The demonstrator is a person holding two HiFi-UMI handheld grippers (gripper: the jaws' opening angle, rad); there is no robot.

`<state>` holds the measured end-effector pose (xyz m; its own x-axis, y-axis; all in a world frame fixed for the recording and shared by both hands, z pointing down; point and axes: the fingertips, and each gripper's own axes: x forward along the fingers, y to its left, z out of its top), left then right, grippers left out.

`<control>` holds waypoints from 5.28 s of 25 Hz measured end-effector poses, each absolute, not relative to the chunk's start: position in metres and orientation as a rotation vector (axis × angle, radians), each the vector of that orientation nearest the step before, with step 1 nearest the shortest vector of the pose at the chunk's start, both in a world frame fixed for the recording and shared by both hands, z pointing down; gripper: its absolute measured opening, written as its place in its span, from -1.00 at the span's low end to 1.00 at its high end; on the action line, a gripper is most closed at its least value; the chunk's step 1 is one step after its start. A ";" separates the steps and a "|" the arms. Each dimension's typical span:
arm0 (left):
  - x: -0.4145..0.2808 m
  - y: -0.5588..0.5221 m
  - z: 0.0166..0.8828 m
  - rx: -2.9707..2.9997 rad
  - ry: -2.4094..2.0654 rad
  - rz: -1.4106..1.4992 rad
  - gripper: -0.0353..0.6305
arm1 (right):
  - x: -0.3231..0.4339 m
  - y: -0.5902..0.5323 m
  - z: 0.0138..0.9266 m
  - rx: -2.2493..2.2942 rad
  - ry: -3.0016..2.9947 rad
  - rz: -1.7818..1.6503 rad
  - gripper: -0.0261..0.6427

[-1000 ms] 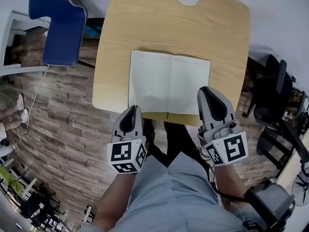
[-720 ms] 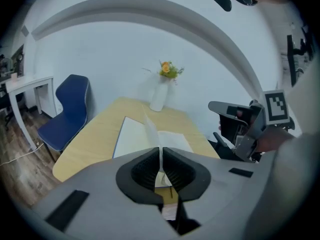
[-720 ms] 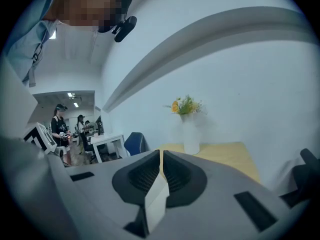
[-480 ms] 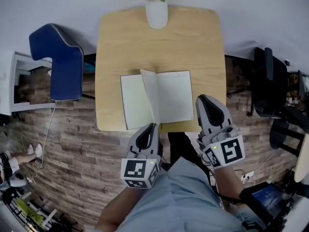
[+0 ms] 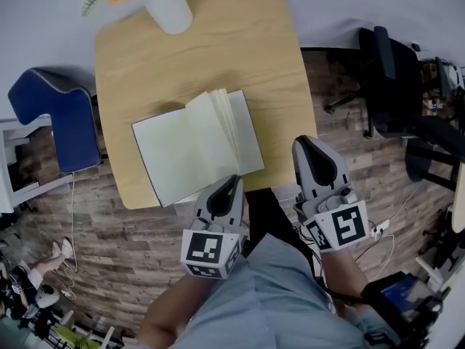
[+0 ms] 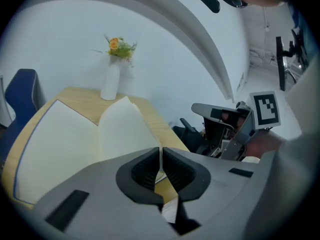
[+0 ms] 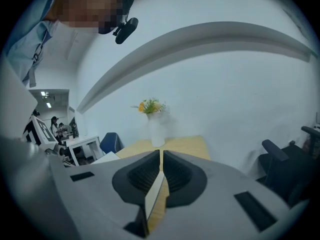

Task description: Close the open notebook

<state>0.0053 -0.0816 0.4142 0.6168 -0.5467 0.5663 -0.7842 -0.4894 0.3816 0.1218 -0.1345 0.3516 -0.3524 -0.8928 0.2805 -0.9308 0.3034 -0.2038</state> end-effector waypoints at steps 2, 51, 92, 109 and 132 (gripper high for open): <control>0.022 -0.083 0.430 2.209 -0.993 0.527 -0.78 | 0.140 -0.132 0.366 1.749 -2.396 0.543 -0.77; -0.229 -0.070 0.398 1.972 -1.673 0.215 -0.68 | -0.019 -0.142 0.317 1.439 -2.601 0.359 -0.77; 0.050 -0.149 0.533 2.253 -1.108 0.970 -0.68 | 0.251 -0.131 0.463 1.959 -2.194 0.794 -0.77; -0.003 -0.139 0.403 2.342 -1.299 0.625 -0.70 | 0.168 -0.122 0.373 1.885 -2.380 0.554 -0.77; -0.134 -0.033 0.144 2.597 -1.790 -0.049 -0.83 | 0.000 -0.034 0.148 1.796 -2.599 -0.253 -0.77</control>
